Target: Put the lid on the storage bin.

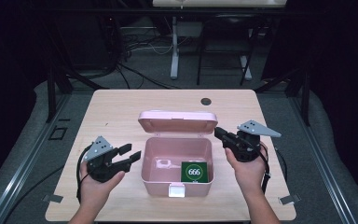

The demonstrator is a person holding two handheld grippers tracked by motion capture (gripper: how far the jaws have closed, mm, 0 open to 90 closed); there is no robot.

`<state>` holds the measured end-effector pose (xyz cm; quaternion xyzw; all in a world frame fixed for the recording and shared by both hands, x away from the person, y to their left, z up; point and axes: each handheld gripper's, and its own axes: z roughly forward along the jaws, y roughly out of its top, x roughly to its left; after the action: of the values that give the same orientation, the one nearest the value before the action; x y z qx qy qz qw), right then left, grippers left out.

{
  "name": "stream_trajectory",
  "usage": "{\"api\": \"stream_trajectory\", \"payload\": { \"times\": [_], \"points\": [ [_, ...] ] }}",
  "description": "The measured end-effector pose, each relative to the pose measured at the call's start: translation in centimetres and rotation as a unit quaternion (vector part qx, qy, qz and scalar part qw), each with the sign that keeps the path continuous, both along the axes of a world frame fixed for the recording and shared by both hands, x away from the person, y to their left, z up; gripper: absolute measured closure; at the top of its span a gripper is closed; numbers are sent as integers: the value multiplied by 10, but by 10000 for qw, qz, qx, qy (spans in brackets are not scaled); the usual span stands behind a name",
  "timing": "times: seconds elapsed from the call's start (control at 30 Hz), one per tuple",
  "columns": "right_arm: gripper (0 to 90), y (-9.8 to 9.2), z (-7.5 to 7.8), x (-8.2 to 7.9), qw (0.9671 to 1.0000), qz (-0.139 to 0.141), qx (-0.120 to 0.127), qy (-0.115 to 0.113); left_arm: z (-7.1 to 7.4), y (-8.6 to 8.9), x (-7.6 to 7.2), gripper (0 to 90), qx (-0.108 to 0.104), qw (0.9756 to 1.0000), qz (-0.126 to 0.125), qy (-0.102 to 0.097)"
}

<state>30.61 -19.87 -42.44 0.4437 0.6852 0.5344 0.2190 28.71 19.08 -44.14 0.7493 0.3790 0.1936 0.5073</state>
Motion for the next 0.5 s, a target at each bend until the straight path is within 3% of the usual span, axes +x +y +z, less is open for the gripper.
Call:
{"api": "stream_trajectory", "payload": {
  "times": [0.1, 0.13, 0.2, 0.3, 0.5],
  "points": [
    [866, 1, -3, 0, 10000, 49, -36, 21, 8, -1, 9, 479, 7, 9998, 170, -92],
    [861, 2, -5, 0, 9999, 46, -89, 21, 16, -3, 19, 431, -129, 9995, 268, -103],
    [852, 3, -6, 0, 10000, 48, -80, 20, 24, -8, 24, 389, -148, 9992, 317, -192],
    [844, 2, -6, 0, 10000, 45, -83, 10, 30, -13, 25, 408, -173, 9993, 245, -227],
    [833, 0, -8, -1, 10000, 9, -86, 46, 44, -23, 26, 507, -34, 9986, 239, -480]
  ]
}}
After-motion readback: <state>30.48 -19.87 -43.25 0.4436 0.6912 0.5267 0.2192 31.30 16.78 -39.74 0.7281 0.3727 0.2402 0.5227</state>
